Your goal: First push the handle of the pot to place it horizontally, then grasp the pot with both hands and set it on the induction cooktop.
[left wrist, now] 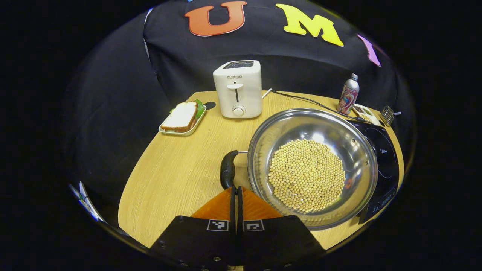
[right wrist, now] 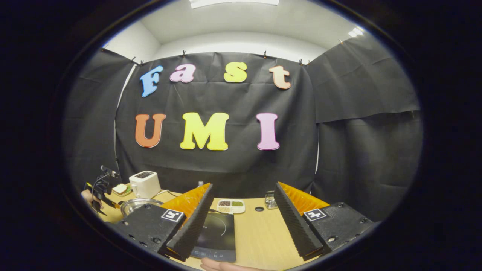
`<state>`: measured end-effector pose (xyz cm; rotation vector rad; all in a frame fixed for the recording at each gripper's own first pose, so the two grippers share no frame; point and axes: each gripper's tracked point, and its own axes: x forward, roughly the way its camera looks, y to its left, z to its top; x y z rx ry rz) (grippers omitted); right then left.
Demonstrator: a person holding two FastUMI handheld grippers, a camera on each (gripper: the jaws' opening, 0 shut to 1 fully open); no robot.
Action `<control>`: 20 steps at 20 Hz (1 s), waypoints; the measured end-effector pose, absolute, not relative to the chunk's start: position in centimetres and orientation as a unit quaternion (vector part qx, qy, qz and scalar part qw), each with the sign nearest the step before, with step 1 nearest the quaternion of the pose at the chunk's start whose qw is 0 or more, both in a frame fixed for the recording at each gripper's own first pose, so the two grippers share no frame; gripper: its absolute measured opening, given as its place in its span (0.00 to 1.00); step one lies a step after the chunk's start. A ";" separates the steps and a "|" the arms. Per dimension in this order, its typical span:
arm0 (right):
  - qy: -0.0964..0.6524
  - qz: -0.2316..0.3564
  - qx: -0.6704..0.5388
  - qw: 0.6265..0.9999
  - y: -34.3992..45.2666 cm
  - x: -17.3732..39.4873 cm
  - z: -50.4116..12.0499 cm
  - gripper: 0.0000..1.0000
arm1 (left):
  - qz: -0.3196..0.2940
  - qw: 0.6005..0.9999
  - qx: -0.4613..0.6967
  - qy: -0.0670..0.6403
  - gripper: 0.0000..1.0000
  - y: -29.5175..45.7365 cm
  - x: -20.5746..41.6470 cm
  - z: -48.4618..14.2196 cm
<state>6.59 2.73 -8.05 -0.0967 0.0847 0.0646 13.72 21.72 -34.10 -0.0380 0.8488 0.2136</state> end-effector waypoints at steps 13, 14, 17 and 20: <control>0.096 0.032 -0.060 0.993 6.5 9.0 -14.2 0.96 | 0.093 0.917 -0.034 0.386 0.11 22.7 15.2 -33.1; 0.106 0.035 -0.060 0.992 7.2 9.2 -15.2 1.00 | 0.089 0.922 -0.035 0.375 0.21 22.5 15.1 -32.4; 0.135 0.043 -0.062 0.988 9.3 9.9 -18.2 0.96 | 0.066 0.934 -0.052 0.347 0.45 20.9 14.6 -29.9; 0.167 0.052 -0.061 0.983 11.5 10.5 -21.5 0.97 | 0.062 0.942 -0.037 0.327 0.96 20.6 13.8 -28.1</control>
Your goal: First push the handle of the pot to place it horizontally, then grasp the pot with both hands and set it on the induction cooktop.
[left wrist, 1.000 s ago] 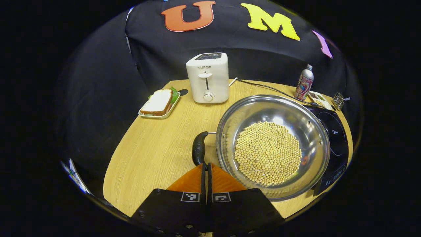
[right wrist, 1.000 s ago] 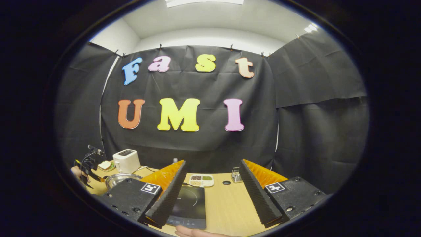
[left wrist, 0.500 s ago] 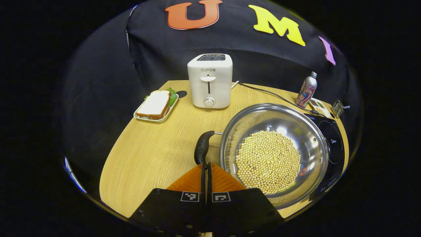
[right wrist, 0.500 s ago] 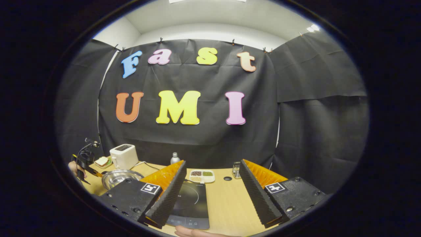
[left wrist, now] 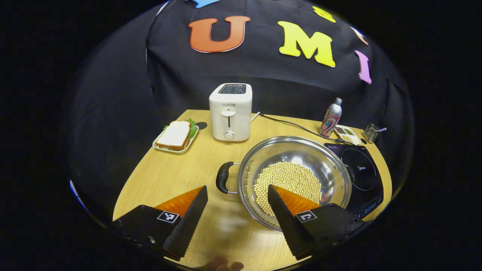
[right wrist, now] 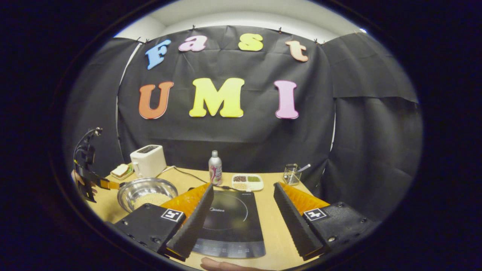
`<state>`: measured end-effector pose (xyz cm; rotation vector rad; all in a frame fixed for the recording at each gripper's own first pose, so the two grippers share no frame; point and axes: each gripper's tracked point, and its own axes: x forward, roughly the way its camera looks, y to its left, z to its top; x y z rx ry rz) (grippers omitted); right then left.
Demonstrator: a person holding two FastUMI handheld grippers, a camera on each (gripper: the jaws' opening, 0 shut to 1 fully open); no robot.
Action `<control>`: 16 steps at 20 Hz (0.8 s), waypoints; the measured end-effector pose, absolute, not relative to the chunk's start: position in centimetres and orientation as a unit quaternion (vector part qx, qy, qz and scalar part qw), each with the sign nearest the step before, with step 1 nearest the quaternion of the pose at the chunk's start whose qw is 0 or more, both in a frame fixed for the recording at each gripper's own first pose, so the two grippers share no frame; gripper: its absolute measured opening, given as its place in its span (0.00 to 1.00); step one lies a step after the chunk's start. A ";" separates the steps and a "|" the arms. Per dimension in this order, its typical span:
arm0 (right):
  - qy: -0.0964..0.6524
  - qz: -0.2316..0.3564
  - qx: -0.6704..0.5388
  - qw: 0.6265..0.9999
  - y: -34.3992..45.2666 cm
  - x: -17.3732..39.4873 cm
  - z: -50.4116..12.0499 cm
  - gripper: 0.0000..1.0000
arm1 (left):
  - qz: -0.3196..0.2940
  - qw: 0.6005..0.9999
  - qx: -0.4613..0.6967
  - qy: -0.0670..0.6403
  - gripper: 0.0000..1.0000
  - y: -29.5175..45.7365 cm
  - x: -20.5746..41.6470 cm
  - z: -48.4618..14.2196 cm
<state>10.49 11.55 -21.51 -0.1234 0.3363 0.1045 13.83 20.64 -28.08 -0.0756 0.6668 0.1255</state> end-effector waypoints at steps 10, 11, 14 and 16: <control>0.258 0.069 -0.025 0.963 18.0 12.5 -30.6 0.96 | 0.037 0.971 -0.055 0.231 0.96 20.2 15.6 -23.6; 0.263 0.070 -0.025 0.962 18.6 12.7 -31.6 1.00 | 0.036 0.972 -0.056 0.227 0.96 20.3 16.1 -24.0; 0.277 0.072 -0.026 0.958 20.5 13.7 -34.5 0.96 | 0.025 0.970 -0.060 0.236 0.96 20.6 17.3 -25.8; 0.286 0.078 -0.027 0.955 22.1 14.2 -35.9 0.97 | 0.028 0.967 -0.051 0.250 0.96 21.4 17.9 -27.6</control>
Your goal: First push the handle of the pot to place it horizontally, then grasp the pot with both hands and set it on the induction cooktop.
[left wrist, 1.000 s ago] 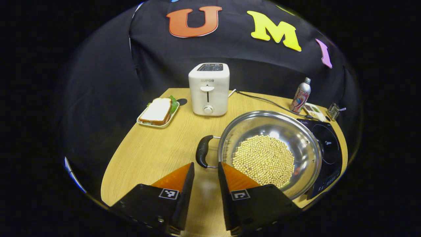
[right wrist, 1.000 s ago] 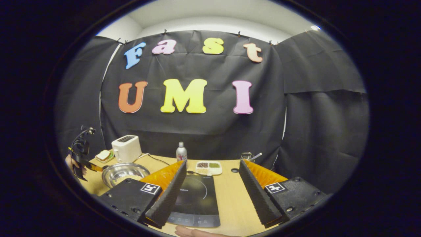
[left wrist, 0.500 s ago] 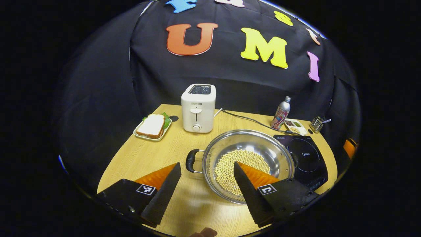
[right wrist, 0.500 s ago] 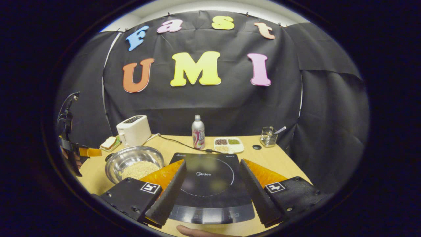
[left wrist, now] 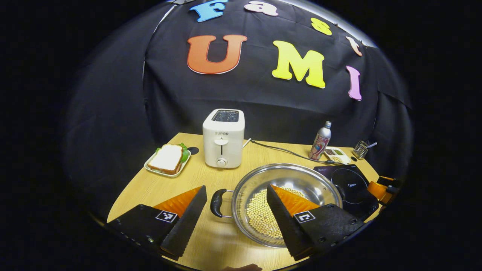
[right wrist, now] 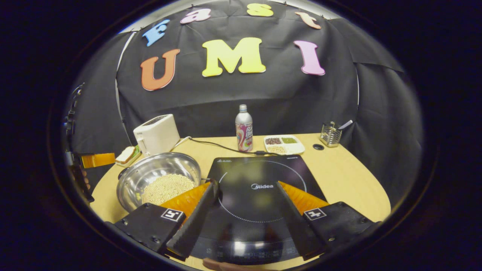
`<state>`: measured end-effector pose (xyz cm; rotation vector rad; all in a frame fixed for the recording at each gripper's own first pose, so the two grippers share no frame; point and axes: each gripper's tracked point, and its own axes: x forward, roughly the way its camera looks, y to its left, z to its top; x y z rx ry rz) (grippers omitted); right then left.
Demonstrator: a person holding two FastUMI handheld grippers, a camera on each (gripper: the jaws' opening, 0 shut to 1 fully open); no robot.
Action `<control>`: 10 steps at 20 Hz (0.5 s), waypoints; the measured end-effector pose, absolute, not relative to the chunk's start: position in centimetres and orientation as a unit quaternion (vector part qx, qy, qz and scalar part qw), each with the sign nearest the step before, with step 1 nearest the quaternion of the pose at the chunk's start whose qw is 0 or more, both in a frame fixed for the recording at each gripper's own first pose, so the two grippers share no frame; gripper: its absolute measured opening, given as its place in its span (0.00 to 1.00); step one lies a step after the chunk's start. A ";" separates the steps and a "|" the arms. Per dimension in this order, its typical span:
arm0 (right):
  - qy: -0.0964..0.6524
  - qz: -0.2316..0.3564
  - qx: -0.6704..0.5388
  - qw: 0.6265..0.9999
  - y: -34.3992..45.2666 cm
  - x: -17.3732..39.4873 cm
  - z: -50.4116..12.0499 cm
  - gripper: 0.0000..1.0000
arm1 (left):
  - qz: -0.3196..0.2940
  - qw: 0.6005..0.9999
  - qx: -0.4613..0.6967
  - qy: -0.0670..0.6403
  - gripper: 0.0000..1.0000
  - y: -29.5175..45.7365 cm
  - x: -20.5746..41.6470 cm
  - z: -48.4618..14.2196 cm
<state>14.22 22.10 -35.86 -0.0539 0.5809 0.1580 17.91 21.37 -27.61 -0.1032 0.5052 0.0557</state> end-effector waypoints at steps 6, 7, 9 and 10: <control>0.328 0.096 -0.028 0.939 26.6 15.6 -40.2 0.96 | 0.035 0.954 -0.007 0.297 0.96 22.4 19.1 -32.4; 0.335 0.093 -0.031 0.937 27.0 16.0 -40.9 0.97 | 0.037 0.953 -0.003 0.300 0.95 22.6 19.6 -33.0; 0.344 0.085 -0.041 0.934 27.5 16.7 -42.1 0.96 | 0.043 0.950 -0.010 0.308 0.94 23.0 20.2 -33.8; 0.349 0.081 -0.046 0.933 27.6 17.1 -42.8 1.00 | 0.040 0.947 -0.017 0.317 0.95 22.9 20.5 -34.5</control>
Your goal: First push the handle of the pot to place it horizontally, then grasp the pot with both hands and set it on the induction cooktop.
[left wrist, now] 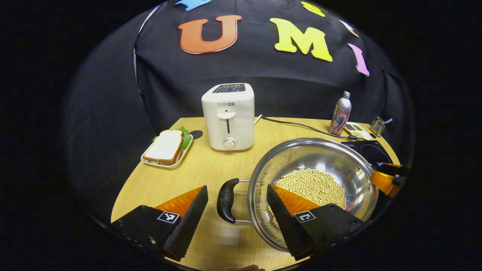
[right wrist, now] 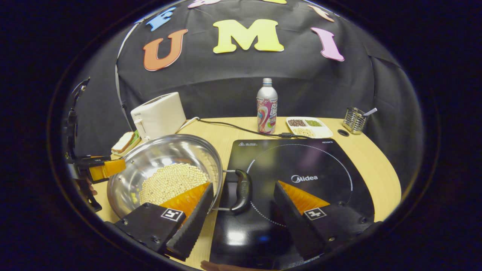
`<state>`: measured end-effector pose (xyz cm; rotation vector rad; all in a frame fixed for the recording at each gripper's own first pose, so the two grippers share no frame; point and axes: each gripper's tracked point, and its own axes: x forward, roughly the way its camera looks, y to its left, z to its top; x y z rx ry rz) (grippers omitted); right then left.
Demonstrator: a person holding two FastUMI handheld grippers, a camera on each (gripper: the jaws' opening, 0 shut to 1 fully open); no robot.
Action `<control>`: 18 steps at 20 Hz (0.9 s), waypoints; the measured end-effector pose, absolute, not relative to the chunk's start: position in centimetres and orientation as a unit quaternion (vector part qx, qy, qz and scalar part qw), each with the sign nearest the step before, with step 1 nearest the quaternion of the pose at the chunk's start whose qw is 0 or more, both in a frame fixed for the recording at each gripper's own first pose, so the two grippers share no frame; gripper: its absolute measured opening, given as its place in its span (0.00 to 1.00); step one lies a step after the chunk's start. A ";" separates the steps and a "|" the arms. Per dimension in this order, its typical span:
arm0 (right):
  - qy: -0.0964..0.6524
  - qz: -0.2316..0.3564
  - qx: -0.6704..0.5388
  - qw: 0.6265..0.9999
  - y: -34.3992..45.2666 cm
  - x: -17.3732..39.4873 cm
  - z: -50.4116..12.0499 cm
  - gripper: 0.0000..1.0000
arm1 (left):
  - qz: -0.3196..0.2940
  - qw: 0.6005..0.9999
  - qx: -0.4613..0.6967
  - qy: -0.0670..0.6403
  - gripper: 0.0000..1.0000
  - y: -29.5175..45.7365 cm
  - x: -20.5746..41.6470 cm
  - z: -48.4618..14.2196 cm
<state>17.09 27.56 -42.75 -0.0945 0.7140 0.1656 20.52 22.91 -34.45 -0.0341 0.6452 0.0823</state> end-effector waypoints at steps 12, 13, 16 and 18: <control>0.369 0.104 -0.086 0.920 29.1 18.3 -44.1 0.70 | 0.020 0.932 -0.008 0.363 0.75 22.5 20.5 -36.7; 0.367 0.109 -0.092 0.919 29.1 18.3 -43.9 0.69 | 0.025 0.932 -0.006 0.363 0.65 22.7 20.5 -36.7; 0.378 0.124 -0.098 0.912 29.1 18.3 -44.1 0.65 | 0.040 0.923 -0.012 0.382 0.63 22.5 19.2 -36.6; 0.391 0.135 -0.087 0.906 29.3 17.8 -43.9 0.61 | 0.052 0.921 -0.015 0.386 0.64 22.9 18.1 -36.1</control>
